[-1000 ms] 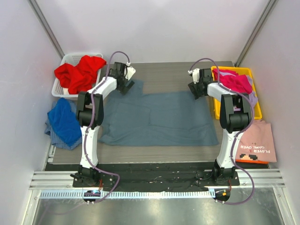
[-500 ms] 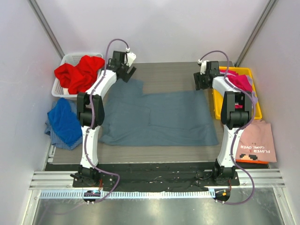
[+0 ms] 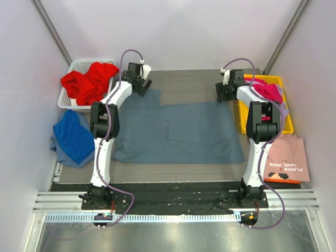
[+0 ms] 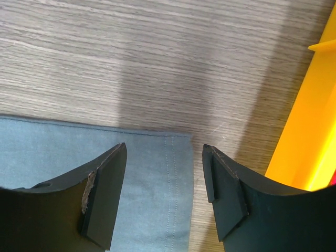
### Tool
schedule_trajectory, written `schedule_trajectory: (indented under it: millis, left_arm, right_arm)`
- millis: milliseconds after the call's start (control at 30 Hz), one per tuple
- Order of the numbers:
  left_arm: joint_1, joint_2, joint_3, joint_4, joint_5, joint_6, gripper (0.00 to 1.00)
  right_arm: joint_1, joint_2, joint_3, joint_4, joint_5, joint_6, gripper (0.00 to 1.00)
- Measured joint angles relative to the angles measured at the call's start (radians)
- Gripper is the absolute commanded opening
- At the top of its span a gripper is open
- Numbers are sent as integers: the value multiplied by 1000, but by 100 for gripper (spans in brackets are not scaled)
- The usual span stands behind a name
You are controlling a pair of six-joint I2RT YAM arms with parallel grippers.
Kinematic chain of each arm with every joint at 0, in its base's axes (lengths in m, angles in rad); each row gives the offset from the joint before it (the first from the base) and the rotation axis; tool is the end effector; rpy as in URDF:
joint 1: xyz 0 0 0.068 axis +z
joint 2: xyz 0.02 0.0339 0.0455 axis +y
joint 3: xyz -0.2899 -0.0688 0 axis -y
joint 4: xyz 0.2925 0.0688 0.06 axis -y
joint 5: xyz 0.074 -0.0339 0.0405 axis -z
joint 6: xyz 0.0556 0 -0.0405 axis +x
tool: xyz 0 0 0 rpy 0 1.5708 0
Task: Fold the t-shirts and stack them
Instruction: Grap the side of the flattened tshirt furthest away from the robot with both arms
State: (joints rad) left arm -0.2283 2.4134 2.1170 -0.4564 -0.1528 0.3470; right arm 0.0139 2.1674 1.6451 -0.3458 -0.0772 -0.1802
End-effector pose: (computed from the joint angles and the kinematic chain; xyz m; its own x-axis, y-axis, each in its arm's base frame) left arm 0.6134 -0.1338 0.1902 -0.5870 0.4815 -0.6509 0.3351 0.8763 0.3460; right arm 0.5498 0.0119 0.1606 -0.7393 -0.1890 -0.6464 -0.1994 0.9782 -0.0579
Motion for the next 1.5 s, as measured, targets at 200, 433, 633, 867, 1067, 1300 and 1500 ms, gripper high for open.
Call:
schedule_trajectory:
  millis: [200, 433, 633, 867, 1067, 1300, 1500]
  left_arm:
    - [1, -17, -112, 47, -4, 13, 100]
    - [2, -7, -85, 36, -16, 32, 100]
    - [2, 94, 122, -28, -11, 18, 100]
    - [12, 118, 170, -85, 45, -57, 100]
    - [20, 136, 172, -117, 69, -82, 99]
    - [21, 147, 184, -140, 96, -84, 94]
    - [25, 170, 231, -185, 125, -78, 76]
  right_arm:
    - [0, 0, -22, 0, -12, -3, 67]
    - [0, 0, -30, -1, -12, -12, 67]
    - [0, 0, -30, -1, -12, -24, 67]
    - [0, 0, -31, 0, -12, -36, 66]
    - [0, 0, -47, 1, -19, -49, 66]
    - [0, -3, -60, 20, -32, -54, 66]
    - [0, -10, -74, 33, -42, -58, 66]
